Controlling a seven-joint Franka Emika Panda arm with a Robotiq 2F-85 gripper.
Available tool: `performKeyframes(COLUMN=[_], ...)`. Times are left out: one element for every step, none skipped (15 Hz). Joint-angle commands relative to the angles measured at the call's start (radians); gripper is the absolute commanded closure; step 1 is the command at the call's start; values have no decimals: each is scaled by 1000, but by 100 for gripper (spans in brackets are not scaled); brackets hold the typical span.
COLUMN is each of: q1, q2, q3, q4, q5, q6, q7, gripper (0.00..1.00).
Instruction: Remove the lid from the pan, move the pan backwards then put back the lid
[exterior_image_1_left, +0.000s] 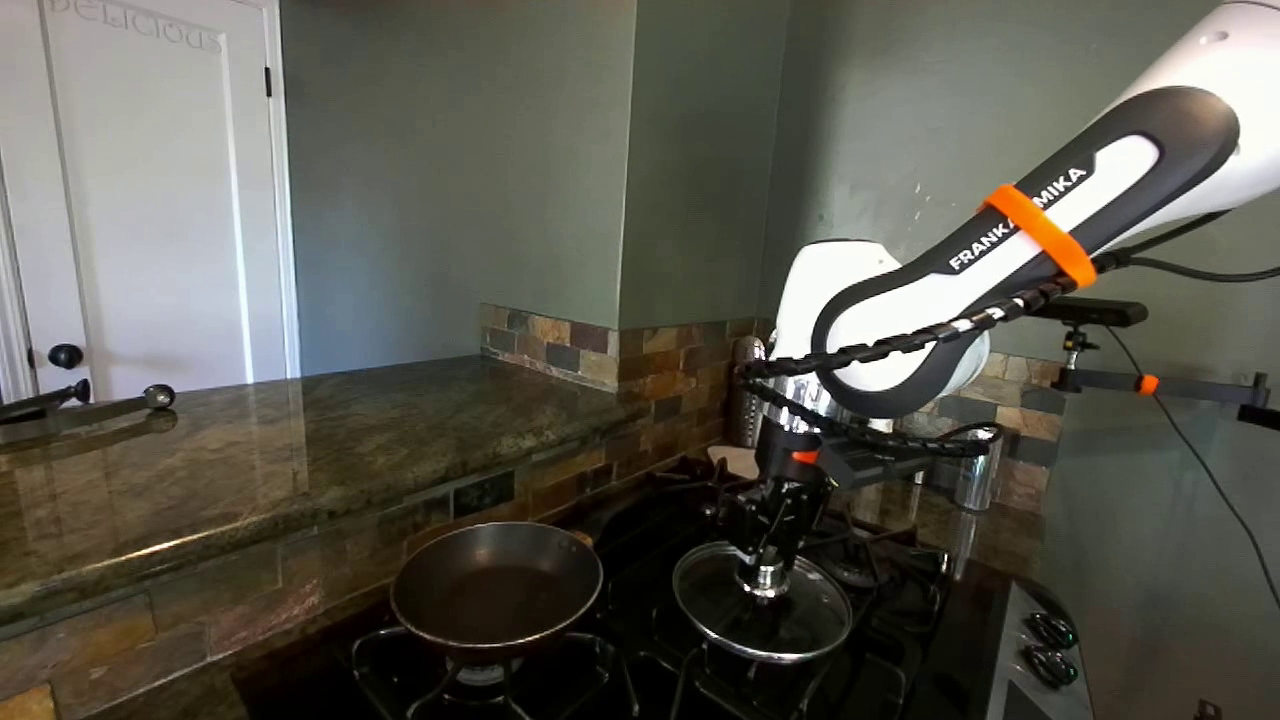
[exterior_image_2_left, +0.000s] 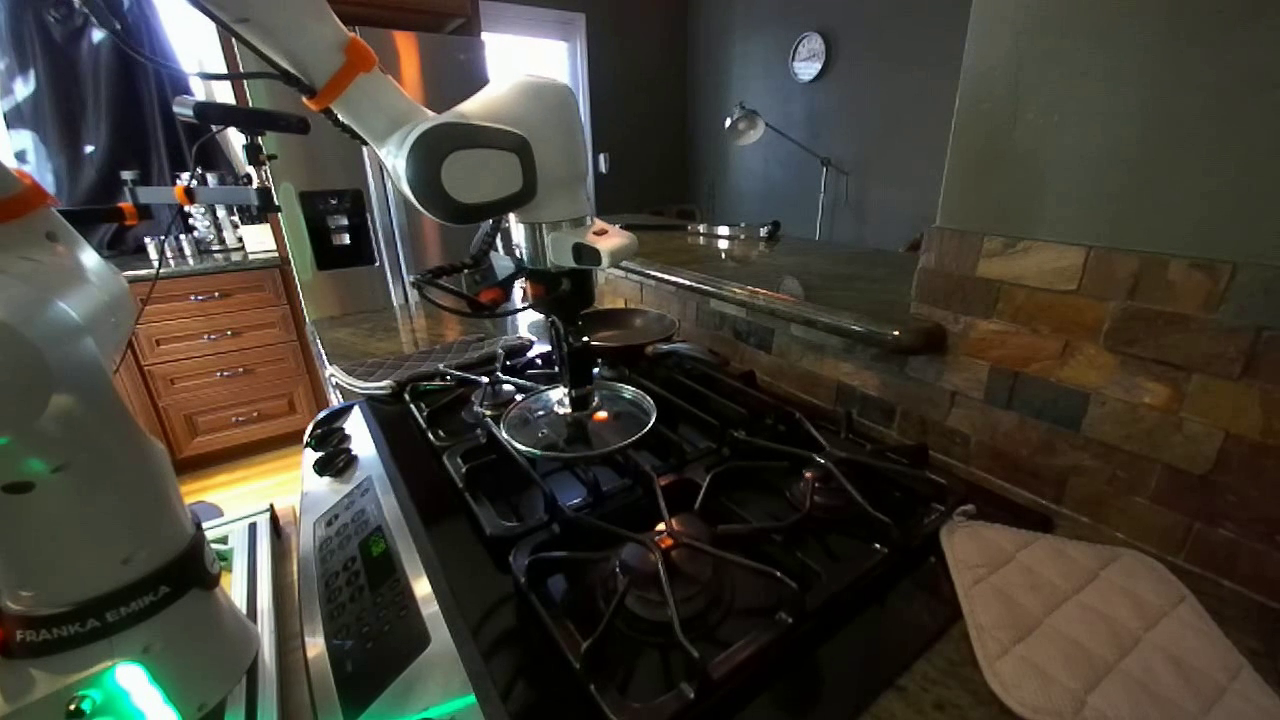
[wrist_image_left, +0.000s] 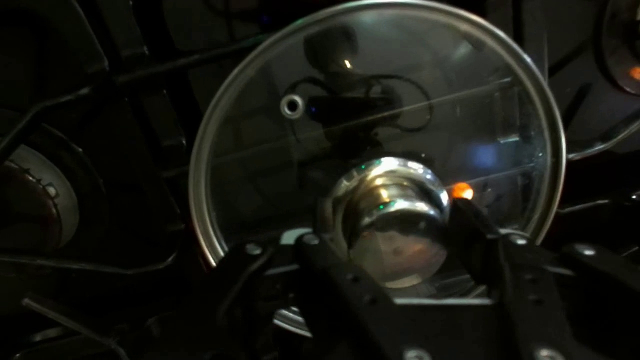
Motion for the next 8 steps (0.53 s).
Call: performKeyframes(q1=[-2, -2, -2, -2, -2, 0, 2, 3], q2=[22, 21, 23, 27, 25, 23, 19, 10], q3=[11, 11, 12, 12, 13, 13, 12, 9], q4=[18, 22, 23, 25, 27, 29, 31, 36], q5=[-16, -18, -18, -18, -19, -15, -13, -7], q6=[16, 16, 15, 18, 13, 7, -3, -21], q7=[14, 13, 14, 13, 15, 14, 10, 6], gripper=[69, 76, 77, 77, 77, 77, 77, 77])
